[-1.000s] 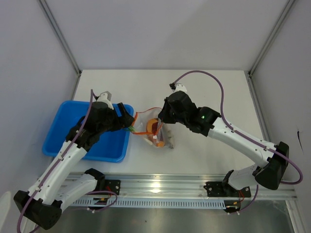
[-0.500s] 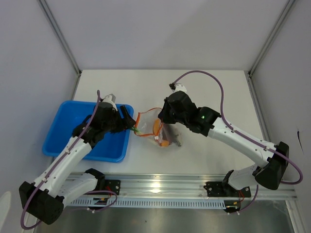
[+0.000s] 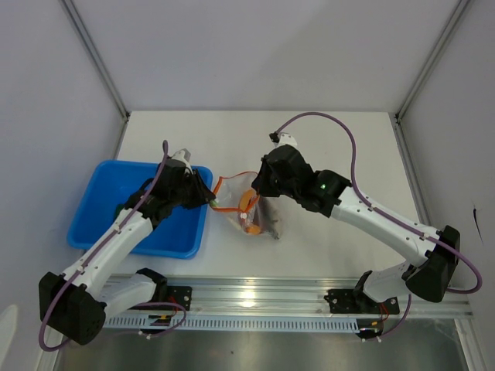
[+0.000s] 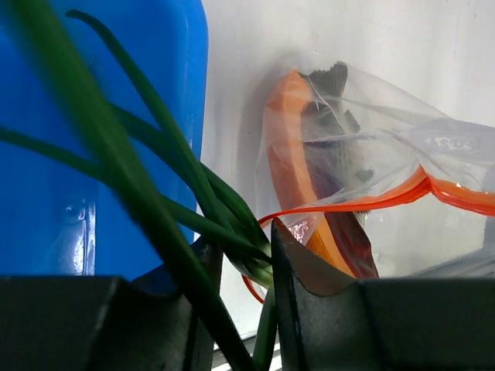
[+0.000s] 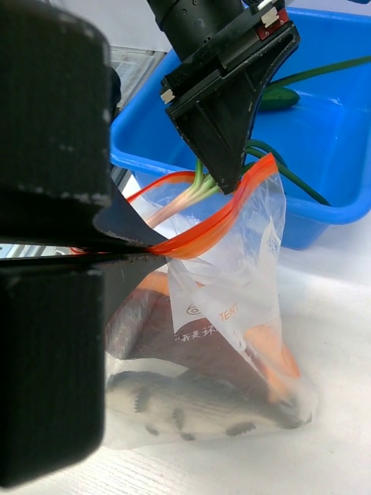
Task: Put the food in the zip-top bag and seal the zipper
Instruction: Adjust the zipper food storage bag at the center of the board.
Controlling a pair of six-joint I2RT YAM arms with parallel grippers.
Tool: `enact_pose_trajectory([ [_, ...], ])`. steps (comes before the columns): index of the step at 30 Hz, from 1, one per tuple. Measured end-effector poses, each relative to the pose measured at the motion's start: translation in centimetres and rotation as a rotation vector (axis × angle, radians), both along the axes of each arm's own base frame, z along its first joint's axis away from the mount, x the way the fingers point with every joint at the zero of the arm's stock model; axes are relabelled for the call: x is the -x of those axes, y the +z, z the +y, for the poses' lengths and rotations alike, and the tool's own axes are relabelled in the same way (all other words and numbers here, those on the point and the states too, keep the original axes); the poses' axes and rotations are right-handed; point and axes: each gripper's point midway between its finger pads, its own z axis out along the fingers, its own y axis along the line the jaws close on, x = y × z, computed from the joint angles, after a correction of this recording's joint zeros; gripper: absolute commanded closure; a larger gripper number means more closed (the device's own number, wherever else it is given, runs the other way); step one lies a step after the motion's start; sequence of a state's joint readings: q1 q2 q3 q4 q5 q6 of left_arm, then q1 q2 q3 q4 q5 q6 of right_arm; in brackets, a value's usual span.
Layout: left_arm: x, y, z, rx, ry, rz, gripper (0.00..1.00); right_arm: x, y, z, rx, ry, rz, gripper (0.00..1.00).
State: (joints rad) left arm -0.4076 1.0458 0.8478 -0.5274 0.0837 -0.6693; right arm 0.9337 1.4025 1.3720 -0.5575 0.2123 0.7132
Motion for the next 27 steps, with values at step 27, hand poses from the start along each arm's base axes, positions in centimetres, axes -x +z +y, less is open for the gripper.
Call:
enact_pose_trajectory([
  [27,-0.28,-0.08,0.77,-0.007,0.032,-0.014,0.76,-0.13,0.00,-0.10,-0.002,-0.003,0.002,1.00],
])
